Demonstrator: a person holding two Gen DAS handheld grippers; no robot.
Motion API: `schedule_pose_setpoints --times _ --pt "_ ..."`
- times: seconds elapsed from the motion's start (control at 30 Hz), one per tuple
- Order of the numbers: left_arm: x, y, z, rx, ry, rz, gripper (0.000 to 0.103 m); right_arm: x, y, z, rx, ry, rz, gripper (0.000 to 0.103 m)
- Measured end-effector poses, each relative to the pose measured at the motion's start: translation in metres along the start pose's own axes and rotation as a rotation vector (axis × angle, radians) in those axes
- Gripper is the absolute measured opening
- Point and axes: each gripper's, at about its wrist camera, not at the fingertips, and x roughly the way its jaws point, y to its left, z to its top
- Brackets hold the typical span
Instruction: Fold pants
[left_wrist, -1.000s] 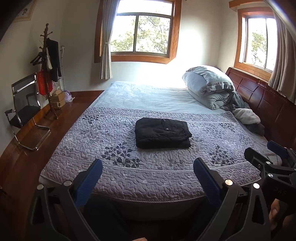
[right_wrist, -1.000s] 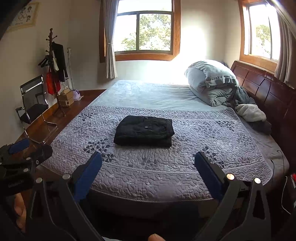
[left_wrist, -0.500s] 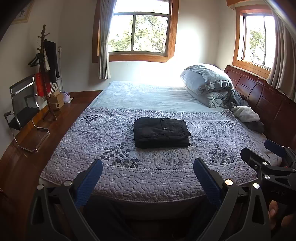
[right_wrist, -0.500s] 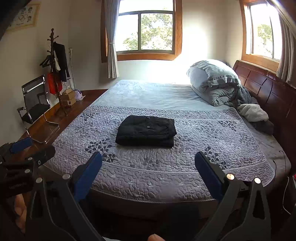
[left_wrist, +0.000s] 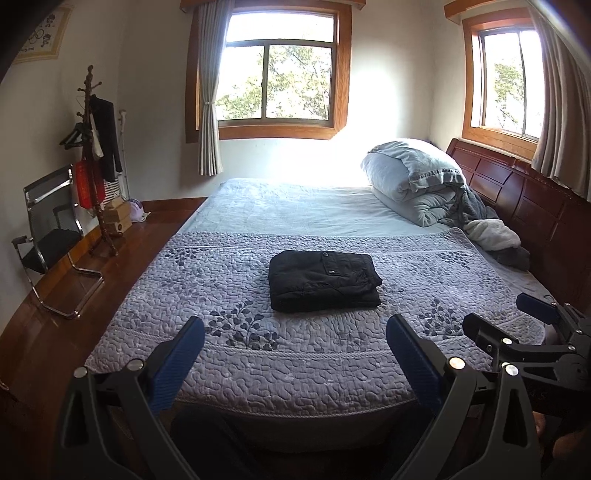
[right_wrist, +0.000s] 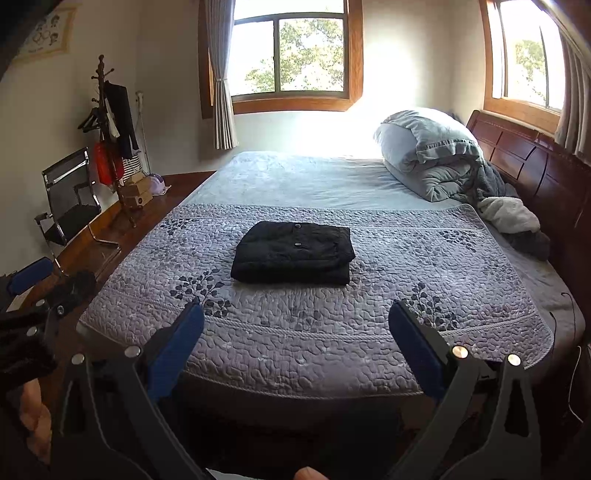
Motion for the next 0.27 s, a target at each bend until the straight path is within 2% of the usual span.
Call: schedule_pose_setpoints --times 0.1,0.27 --pt "0.006 0.0011 0.0008 -0.013 0.038 -0.015 0.099 0.0 -0.001 0.0006 0.003 -0.001 -0.002 0.1" --pt "0.007 0.0021 0.0003 -0.013 0.042 -0.01 0.099 -0.0011 -0.0032 0.001 0.007 -0.005 -0.007 0.1"
